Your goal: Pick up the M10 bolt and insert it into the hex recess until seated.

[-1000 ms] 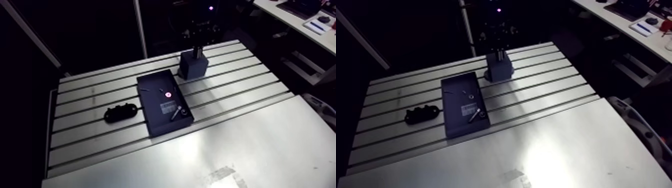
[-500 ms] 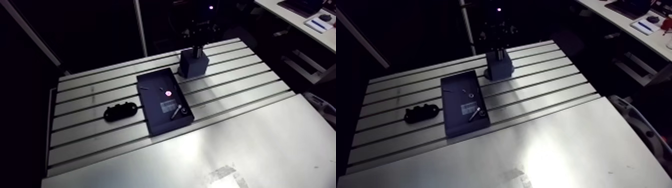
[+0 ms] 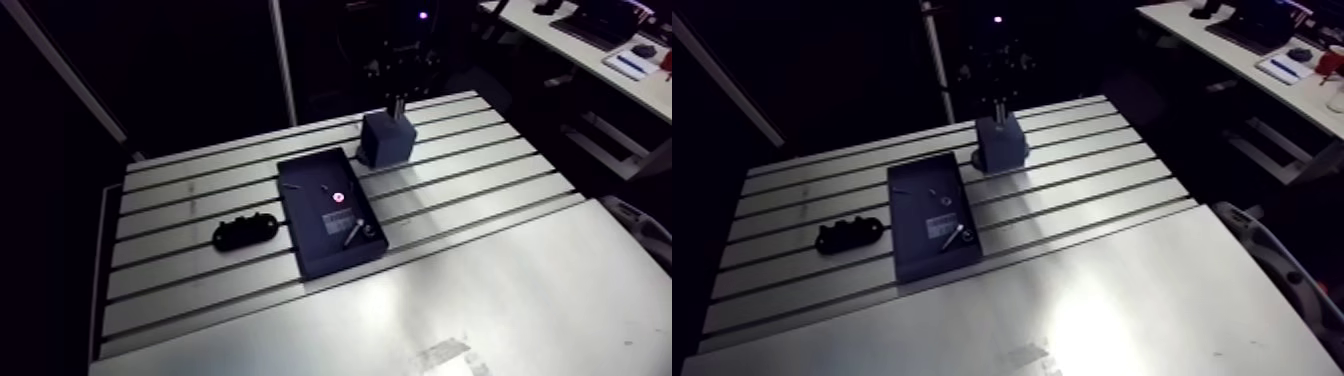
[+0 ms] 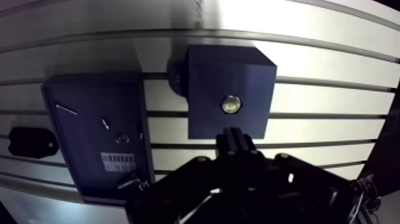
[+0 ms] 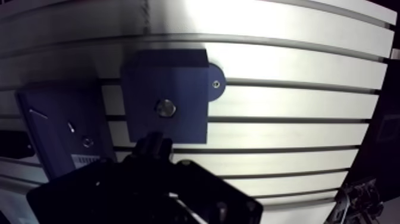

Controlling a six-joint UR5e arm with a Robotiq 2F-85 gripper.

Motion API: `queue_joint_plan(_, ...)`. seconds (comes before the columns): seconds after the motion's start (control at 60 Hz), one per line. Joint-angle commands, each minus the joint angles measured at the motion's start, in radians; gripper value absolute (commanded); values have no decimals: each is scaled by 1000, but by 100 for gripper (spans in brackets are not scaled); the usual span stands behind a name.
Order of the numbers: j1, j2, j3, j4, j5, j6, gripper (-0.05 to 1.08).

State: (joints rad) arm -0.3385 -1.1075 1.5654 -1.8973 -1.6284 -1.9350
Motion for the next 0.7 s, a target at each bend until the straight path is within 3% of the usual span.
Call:
queue_joint_plan(0.017,-1,-62,-3,54,-2,0,107)
queue_joint_plan(0.067,-1,-71,-3,55,-1,0,103)
queue_joint_plan(0.083,-2,-79,-4,60,-3,1,80)
queue_joint_plan(0.1,-2,-79,-4,60,-3,1,80)
queue_joint_plan(0.117,-1,-87,-6,68,-4,1,39)
queue_joint_plan(0.133,-1,-87,-6,68,-4,1,39)
queue_joint_plan(0.15,-1,-96,-9,86,-7,0,3)
queue_joint_plan(0.2,-1,-104,-9,101,-2,0,1)
queue_joint_plan(0.383,0,-163,-49,160,-11,8,0)
queue_joint_plan(0.533,4,-202,-145,337,1,64,0)
queue_joint_plan(0.567,22,-212,-173,398,4,99,0)
queue_joint_plan(0.7,108,-238,-208,446,5,144,0)
